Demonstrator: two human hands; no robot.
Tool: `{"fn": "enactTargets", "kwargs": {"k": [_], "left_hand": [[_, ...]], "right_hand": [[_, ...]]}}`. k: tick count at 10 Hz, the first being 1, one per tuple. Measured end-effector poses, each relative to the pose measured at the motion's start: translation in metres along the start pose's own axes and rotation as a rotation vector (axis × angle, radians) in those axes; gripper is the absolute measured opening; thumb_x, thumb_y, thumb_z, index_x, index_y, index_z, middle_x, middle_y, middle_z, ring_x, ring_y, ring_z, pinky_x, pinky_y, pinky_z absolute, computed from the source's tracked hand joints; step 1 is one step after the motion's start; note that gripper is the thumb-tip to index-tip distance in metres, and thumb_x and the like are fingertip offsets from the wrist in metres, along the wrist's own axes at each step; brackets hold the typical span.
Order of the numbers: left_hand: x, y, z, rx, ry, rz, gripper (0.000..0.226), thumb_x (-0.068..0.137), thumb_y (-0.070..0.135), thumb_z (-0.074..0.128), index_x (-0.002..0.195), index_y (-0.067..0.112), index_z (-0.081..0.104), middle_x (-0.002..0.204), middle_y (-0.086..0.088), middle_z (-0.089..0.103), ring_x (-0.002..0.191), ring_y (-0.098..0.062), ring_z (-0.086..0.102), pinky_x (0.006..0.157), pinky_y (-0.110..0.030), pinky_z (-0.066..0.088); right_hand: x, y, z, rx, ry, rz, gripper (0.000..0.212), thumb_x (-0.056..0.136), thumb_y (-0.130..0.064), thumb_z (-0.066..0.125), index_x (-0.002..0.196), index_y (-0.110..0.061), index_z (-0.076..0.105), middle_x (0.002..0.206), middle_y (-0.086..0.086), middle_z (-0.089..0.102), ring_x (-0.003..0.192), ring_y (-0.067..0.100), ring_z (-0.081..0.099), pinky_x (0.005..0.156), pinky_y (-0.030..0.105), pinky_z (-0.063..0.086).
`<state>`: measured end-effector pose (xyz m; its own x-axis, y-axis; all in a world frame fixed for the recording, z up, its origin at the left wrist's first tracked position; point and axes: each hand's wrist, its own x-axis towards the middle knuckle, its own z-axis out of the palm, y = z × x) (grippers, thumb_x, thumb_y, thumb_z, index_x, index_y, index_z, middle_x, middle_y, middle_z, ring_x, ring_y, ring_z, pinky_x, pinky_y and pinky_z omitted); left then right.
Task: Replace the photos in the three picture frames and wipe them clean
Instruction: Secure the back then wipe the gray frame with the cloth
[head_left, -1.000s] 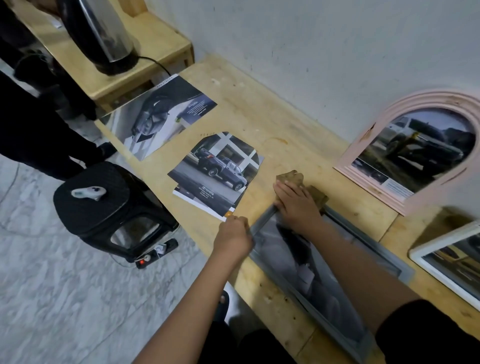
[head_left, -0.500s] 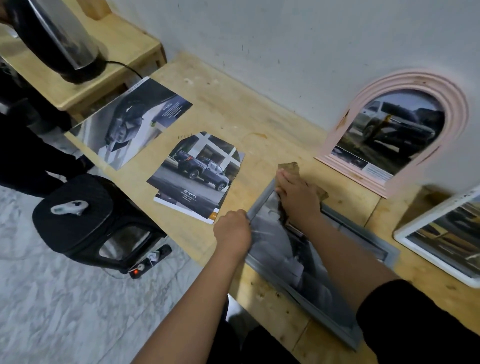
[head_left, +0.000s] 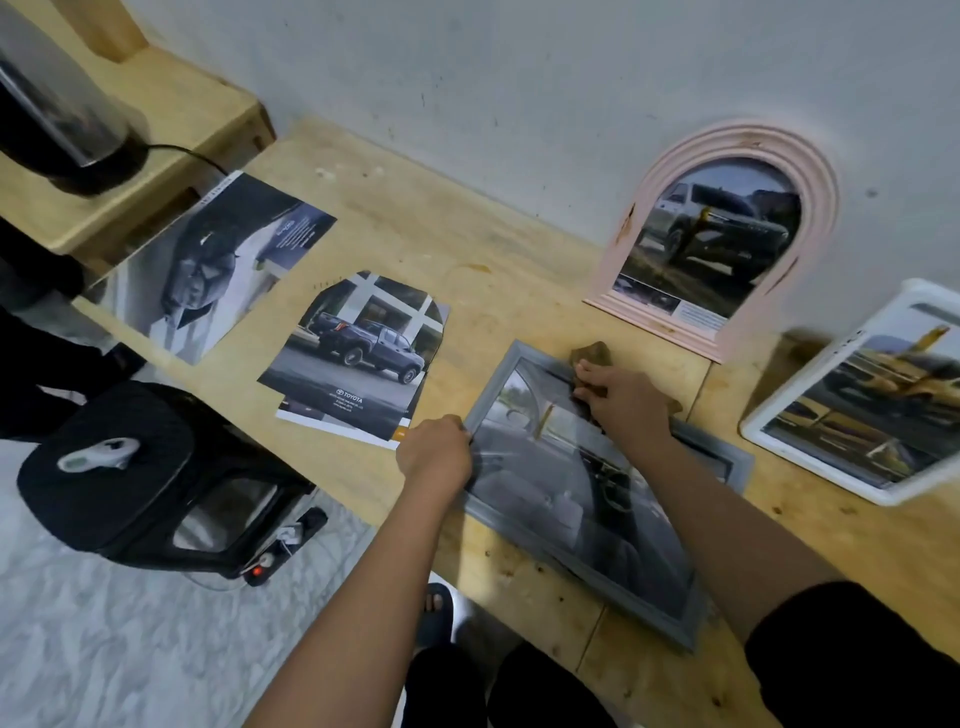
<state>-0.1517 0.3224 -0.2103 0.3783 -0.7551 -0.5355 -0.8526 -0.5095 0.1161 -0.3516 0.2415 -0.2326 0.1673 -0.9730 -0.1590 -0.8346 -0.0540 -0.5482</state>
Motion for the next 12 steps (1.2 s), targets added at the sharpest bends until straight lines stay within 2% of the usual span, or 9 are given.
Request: {"fn": "enactTargets", "kwargs": {"k": [3,4,5,6,7,9,10,11,12], "left_hand": [[0.009,-0.006,0.001,0.039,-0.033,0.041,0.031,0.098,0.037,0.039,0.111,0.020,0.060,0.115,-0.010,0.063,0.108,-0.031,0.057,0.075,-0.032,0.038],[0.011,-0.009,0.000,0.035,-0.031,0.059,0.032,0.097,0.038,0.039,0.109,0.019,0.061,0.114,-0.010,0.064,0.107,-0.032,0.057,0.074,-0.032,0.037],[0.009,-0.009,0.000,0.034,-0.015,0.059,0.032,0.096,0.038,0.040,0.107,0.018,0.063,0.111,-0.010,0.065,0.105,-0.032,0.057,0.072,-0.032,0.038],[0.007,-0.008,-0.001,0.038,-0.014,0.049,0.032,0.096,0.036,0.040,0.108,0.017,0.063,0.111,-0.011,0.064,0.103,-0.032,0.057,0.071,-0.032,0.038],[0.006,-0.008,-0.002,0.054,-0.023,0.058,0.034,0.097,0.036,0.038,0.110,0.015,0.062,0.112,-0.012,0.064,0.103,-0.032,0.057,0.071,-0.033,0.037],[0.005,-0.004,-0.003,0.069,-0.030,0.024,0.034,0.096,0.035,0.038,0.107,0.013,0.062,0.111,-0.012,0.064,0.089,-0.030,0.054,0.071,-0.033,0.037],[0.006,-0.003,-0.001,0.095,-0.035,0.010,0.035,0.096,0.036,0.037,0.108,0.012,0.061,0.116,-0.013,0.062,0.101,-0.032,0.057,0.073,-0.034,0.038],[0.009,-0.004,0.000,0.119,-0.044,0.018,0.036,0.096,0.036,0.037,0.109,0.012,0.061,0.120,-0.014,0.061,0.106,-0.033,0.057,0.075,-0.034,0.039],[0.008,-0.003,-0.002,0.118,-0.063,0.064,0.034,0.095,0.033,0.039,0.110,0.011,0.061,0.119,-0.015,0.062,0.106,-0.033,0.057,0.074,-0.034,0.039]], "right_hand": [[-0.027,0.034,-0.019,0.119,0.038,0.131,0.032,0.087,-0.010,0.062,0.118,-0.018,0.065,0.116,0.005,0.067,0.107,0.022,0.061,0.094,0.035,0.048],[-0.041,0.048,-0.024,0.062,0.104,0.117,0.035,0.088,-0.008,0.060,0.120,-0.020,0.064,0.117,0.002,0.067,0.106,0.022,0.062,0.091,0.033,0.047],[-0.054,0.063,-0.028,-0.147,0.108,0.101,0.037,0.090,-0.012,0.055,0.125,-0.024,0.059,0.129,0.002,0.060,0.113,0.027,0.056,0.092,0.036,0.042],[-0.069,0.079,-0.027,-0.170,0.134,0.054,0.041,0.089,-0.002,0.052,0.128,-0.015,0.056,0.138,0.004,0.051,0.127,0.027,0.046,0.105,0.041,0.035],[-0.088,0.092,-0.025,-0.358,0.143,0.047,0.053,0.085,0.003,0.052,0.137,-0.009,0.045,0.144,0.006,0.043,0.133,0.028,0.039,0.105,0.046,0.037],[-0.100,0.113,-0.023,-0.516,-0.044,0.149,0.058,0.090,-0.006,0.041,0.145,-0.007,0.025,0.156,0.003,0.019,0.142,0.021,0.021,0.103,0.039,0.039],[-0.106,0.110,-0.027,-0.409,-0.010,0.189,0.049,0.090,-0.004,0.044,0.138,-0.008,0.041,0.151,0.005,0.032,0.134,0.022,0.036,0.102,0.040,0.040],[-0.119,0.097,-0.034,-0.281,0.024,0.215,0.039,0.088,-0.001,0.043,0.126,-0.006,0.051,0.137,0.012,0.045,0.126,0.029,0.040,0.103,0.040,0.036],[-0.132,0.082,-0.036,-0.223,0.010,0.303,0.034,0.089,-0.002,0.042,0.122,-0.004,0.051,0.130,0.016,0.045,0.120,0.032,0.043,0.097,0.039,0.037]]}}
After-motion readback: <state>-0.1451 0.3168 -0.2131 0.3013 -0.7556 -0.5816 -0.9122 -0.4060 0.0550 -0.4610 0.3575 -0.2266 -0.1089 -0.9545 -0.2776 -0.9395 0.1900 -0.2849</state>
